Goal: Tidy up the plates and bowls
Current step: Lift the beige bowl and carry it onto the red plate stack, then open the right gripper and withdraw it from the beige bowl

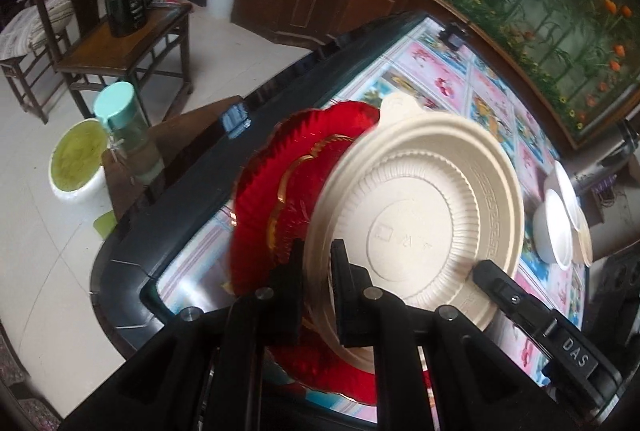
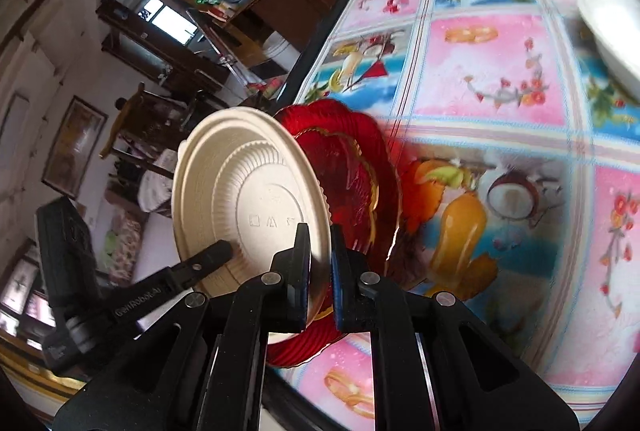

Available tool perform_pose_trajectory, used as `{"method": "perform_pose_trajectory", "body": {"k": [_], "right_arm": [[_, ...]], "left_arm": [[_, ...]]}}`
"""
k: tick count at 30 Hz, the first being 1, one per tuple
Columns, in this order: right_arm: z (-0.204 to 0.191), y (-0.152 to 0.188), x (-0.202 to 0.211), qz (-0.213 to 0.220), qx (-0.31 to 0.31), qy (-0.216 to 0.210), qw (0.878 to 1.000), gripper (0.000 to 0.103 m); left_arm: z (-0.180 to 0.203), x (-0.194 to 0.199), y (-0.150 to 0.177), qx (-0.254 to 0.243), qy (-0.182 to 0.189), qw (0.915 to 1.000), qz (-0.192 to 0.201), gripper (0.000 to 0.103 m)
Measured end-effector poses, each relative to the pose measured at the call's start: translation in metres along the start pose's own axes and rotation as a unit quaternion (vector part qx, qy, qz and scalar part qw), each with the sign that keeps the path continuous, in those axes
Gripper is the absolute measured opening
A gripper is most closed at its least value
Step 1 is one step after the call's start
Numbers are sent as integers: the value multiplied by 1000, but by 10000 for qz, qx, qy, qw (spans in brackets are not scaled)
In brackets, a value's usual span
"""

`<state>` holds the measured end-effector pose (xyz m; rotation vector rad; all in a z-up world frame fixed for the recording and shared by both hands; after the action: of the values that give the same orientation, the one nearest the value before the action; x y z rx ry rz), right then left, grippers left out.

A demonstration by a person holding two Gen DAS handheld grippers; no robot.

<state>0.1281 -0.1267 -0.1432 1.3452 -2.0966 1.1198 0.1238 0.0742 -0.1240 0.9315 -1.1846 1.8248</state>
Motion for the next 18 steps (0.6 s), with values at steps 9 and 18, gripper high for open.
{"method": "perform_pose_trajectory", "body": {"k": [9, 18], "right_arm": [[0, 7, 2, 140, 122, 109, 9998, 9], [19, 5, 39, 552, 46, 16, 9985, 12]], "left_arm": [[-3, 12, 2, 69, -142, 9997, 203, 16], [-6, 23, 2, 83, -491, 9979, 414, 23]]}}
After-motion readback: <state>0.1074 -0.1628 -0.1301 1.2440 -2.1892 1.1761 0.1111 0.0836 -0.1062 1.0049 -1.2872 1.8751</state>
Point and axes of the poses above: each gripper's, at about its wrist camera, not at the fingertips, and x roughly against the way its jaws point, z to its right, y to its underside, the point moved 2 cm from there along -x, roughly the way its jaws point, and after that the axes turned 3 degrees about -z, right-handed, at the moved point
